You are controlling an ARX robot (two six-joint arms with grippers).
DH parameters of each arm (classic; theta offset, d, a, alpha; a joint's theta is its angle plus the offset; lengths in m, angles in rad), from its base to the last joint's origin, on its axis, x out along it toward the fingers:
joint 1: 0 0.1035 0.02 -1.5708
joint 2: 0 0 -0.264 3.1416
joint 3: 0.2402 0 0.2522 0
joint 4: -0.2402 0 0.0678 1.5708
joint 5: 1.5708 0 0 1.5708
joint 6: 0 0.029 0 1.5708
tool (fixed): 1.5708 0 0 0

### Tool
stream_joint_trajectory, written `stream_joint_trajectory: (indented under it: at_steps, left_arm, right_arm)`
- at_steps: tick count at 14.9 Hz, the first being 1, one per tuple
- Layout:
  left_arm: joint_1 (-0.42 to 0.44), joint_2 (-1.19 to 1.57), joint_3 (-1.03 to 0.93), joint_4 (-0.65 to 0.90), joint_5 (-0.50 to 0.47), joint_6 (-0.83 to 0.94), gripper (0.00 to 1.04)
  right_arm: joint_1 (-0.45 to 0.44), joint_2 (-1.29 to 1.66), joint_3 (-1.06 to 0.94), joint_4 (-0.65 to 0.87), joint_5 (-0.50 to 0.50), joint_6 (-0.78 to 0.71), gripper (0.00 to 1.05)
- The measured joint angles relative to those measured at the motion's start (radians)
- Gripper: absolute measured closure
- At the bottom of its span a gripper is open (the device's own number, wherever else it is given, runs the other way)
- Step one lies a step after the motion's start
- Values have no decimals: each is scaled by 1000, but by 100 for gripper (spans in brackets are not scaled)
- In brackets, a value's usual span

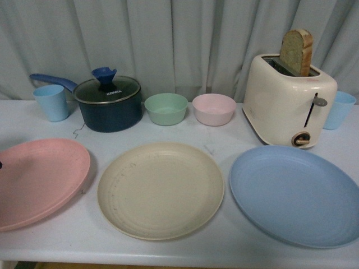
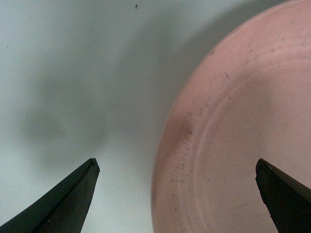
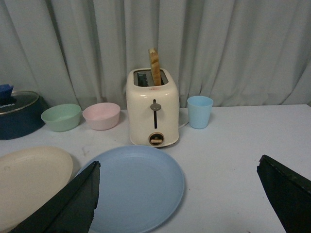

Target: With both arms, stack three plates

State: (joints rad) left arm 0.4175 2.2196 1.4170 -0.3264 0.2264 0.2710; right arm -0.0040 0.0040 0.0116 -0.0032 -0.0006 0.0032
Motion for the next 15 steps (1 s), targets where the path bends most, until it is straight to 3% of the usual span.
stream_joint_trajectory:
  at_steps: [2, 5, 7, 11, 15]
  left_arm:
    - [14, 37, 19, -13, 31, 4, 12]
    - [20, 48, 19, -22, 59, 4, 52]
    - [21, 48, 19, -21, 60, 4, 61]
    - [39, 32, 7, -25, 81, -1, 101]
    - [50, -103, -3, -56, 83, -84, 103]
  right_arm:
    - [0, 0, 0, 0, 0, 0, 6]
    - [0, 0, 0, 0, 0, 0, 6]
    - [0, 0, 0, 0, 0, 0, 6]
    - [0, 0, 0, 0, 0, 0, 6]
    - [0, 0, 0, 0, 0, 0, 6]
